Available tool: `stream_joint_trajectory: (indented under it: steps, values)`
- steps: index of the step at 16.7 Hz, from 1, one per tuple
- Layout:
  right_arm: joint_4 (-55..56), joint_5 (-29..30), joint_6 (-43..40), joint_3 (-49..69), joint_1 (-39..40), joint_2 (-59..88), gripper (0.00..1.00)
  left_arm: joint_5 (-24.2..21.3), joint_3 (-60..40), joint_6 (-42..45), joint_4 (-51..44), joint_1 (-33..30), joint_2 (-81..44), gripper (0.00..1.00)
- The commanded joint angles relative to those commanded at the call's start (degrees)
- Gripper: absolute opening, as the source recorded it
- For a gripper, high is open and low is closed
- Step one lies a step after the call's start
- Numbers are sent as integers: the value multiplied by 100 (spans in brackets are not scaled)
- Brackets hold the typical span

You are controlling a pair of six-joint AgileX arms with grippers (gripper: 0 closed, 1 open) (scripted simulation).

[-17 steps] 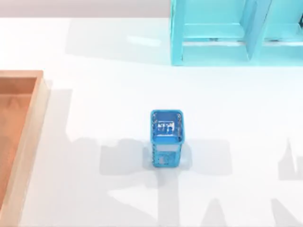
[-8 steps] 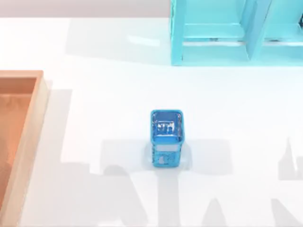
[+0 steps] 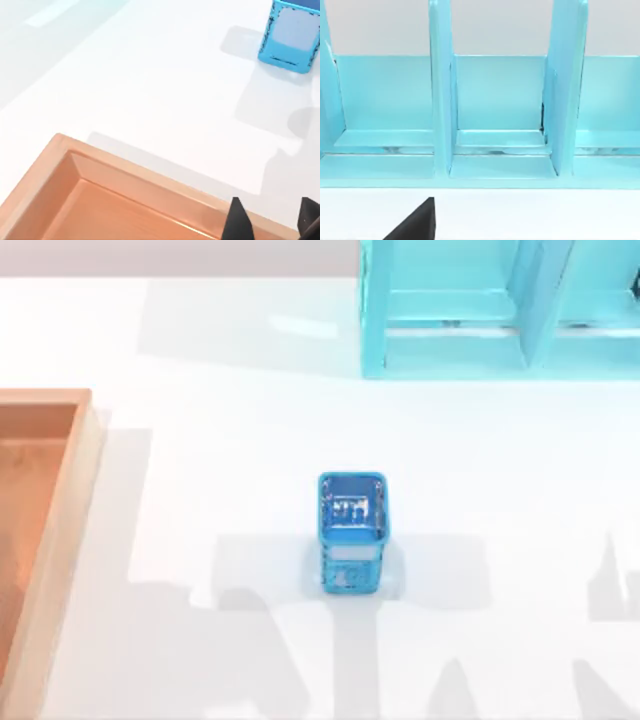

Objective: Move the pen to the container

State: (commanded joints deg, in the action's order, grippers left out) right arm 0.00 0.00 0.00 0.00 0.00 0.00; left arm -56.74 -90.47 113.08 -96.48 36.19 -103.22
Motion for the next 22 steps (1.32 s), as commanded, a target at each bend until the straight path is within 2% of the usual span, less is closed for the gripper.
stream_joint_trajectory:
  steps: [8,13,22]
  values:
    - [0,0,0,0,0,0,100,-96,1267,-722,1850,-397,163,0]
    - [0,0,0,0,0,0,100,-133,1399,-856,1990,-448,177,0]
    - [0,0,0,0,0,0,100,-133,1399,-856,1990,-448,177,68]
